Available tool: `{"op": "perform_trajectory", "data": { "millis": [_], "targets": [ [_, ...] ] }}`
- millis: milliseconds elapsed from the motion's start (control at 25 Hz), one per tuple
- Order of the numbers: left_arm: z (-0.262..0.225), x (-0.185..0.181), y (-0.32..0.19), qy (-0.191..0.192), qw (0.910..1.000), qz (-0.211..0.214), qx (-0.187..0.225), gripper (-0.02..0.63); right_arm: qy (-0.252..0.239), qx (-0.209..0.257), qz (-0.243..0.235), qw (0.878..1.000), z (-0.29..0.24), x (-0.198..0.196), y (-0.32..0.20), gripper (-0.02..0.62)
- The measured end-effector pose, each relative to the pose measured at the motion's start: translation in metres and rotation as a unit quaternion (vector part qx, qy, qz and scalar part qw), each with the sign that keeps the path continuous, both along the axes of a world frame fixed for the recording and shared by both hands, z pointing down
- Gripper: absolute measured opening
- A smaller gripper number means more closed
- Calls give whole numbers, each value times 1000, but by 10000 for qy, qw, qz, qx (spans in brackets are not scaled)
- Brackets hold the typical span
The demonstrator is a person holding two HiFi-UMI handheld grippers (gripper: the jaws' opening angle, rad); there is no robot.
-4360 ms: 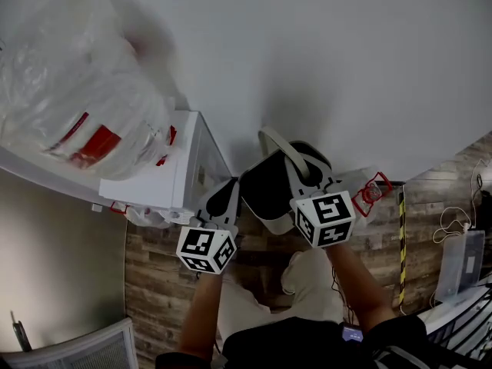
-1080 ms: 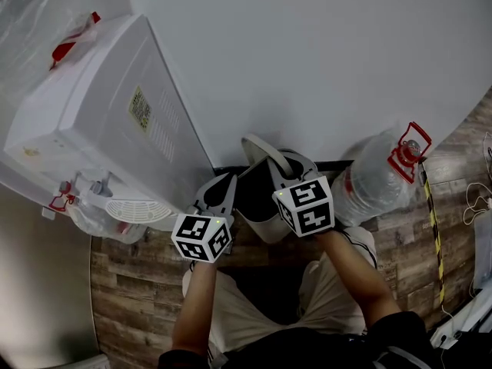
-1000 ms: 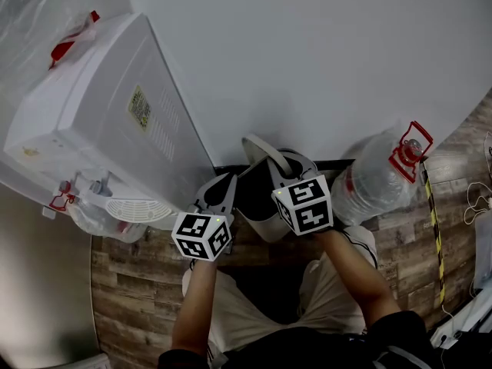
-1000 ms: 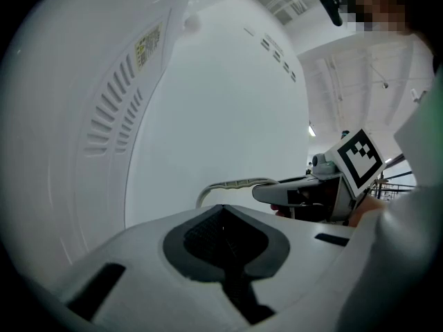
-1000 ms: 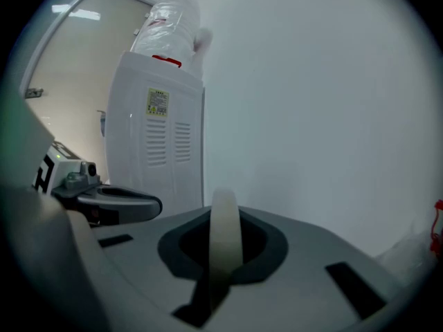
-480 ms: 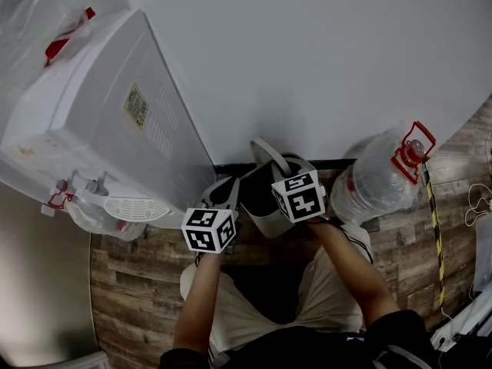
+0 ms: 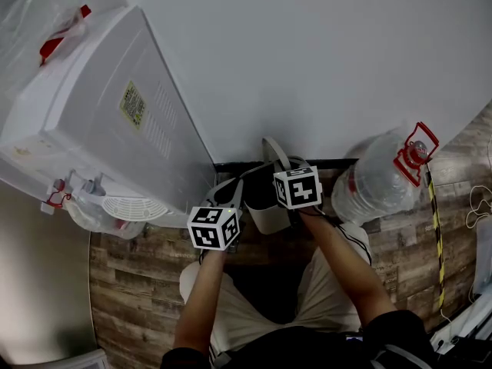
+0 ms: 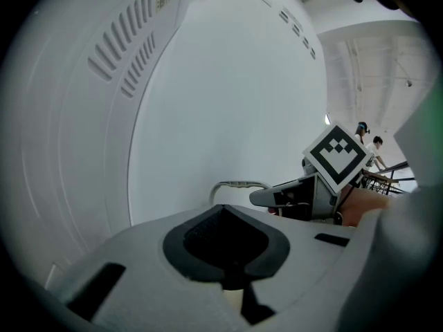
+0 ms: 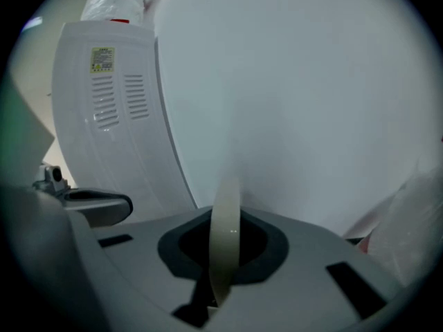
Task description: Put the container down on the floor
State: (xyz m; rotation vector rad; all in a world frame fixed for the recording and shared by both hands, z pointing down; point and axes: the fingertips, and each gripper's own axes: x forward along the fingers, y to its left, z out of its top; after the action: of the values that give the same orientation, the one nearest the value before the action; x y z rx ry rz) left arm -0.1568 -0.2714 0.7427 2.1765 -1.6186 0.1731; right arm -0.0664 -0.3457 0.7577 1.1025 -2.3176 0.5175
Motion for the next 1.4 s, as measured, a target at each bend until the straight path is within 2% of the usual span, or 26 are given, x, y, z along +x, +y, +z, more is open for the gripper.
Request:
{"op": "perform_trajectory", "data": {
  "millis": [120,320,600,1080,1400],
  "targets": [
    [3,2,-2,-8,10000,9,-22,15,-225,-183,206,9994,4,1,-5,31],
    [10,2,-5,-41,10000,16,-81,15,-402,-224,481,9978,11,1,-12,32],
    [22,-3,-11,-83,9998,-63,-185,15,-426,-61,753,9962,21,2,-21,32],
    [39,-9,-18,-82,9996,-217,-179,15,-525,218,840,9948,34,-3,-29,32],
    [52,-12,-19,-92,9992,-225,-308,15,-475,236,867,9948,50,-8,-33,32]
  ]
}}
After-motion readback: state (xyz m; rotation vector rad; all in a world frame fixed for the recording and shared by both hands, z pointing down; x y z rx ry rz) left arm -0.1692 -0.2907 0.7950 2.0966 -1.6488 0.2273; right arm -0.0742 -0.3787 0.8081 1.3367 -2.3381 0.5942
